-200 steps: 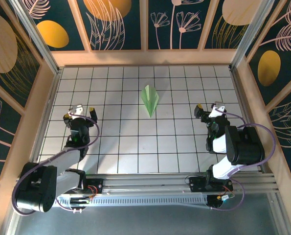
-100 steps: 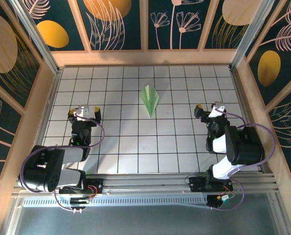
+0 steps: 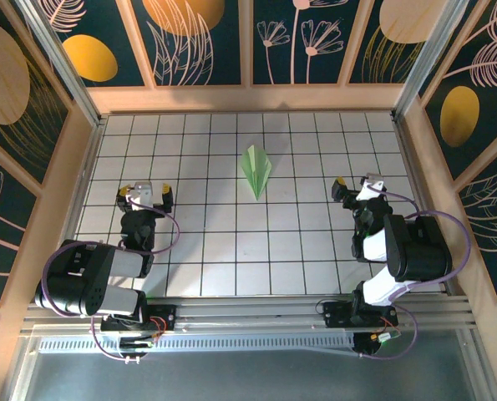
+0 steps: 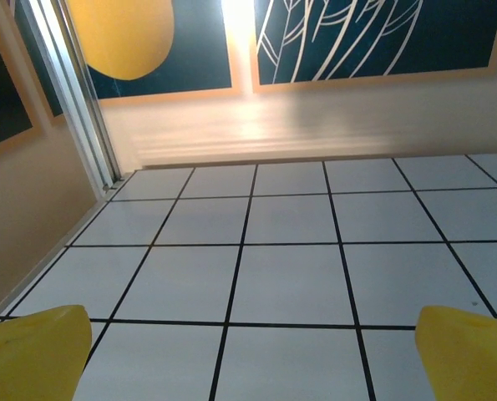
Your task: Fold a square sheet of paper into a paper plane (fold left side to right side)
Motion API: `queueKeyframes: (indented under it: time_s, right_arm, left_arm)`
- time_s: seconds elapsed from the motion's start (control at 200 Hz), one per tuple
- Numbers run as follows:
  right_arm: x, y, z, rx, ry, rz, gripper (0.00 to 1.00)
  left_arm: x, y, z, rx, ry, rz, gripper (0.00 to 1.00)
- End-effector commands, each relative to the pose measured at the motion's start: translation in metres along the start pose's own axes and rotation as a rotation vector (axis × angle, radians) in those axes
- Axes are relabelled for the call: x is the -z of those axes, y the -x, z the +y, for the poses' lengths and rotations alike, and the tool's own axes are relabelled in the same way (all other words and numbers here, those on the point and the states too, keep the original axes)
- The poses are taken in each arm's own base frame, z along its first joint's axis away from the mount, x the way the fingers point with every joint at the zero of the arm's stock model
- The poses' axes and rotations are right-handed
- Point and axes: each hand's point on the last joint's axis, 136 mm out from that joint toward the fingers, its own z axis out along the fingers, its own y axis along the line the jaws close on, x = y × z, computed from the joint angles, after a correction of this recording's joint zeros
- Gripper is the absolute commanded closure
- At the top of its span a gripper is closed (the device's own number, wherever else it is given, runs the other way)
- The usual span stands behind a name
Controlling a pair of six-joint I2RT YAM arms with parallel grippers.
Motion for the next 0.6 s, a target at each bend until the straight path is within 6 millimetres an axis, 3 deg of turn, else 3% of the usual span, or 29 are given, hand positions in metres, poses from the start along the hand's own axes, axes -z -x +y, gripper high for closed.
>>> queueKeyframes:
  time_s: [0.0,0.22,0.596]
  right_arm:
    - [0.000,0.006,-0.002,-0.007,-0.020,-0.023,0.01]
    - [-0.001,0.007,-0.001,-0.006,-0.019,-0.026,0.01]
    - [-0.001,0.007,-0.002,-0.006,-0.020,-0.025,0.01]
  left_arm:
    - [0.002,0.015,0.001,-0.003,-0.011,-0.063,0.01]
    - [-0.003,0.014,0.001,0.003,-0.007,-0.050,0.01]
    - [-0.033,-0.006,0.027,0.112,0.061,0.049,0.01]
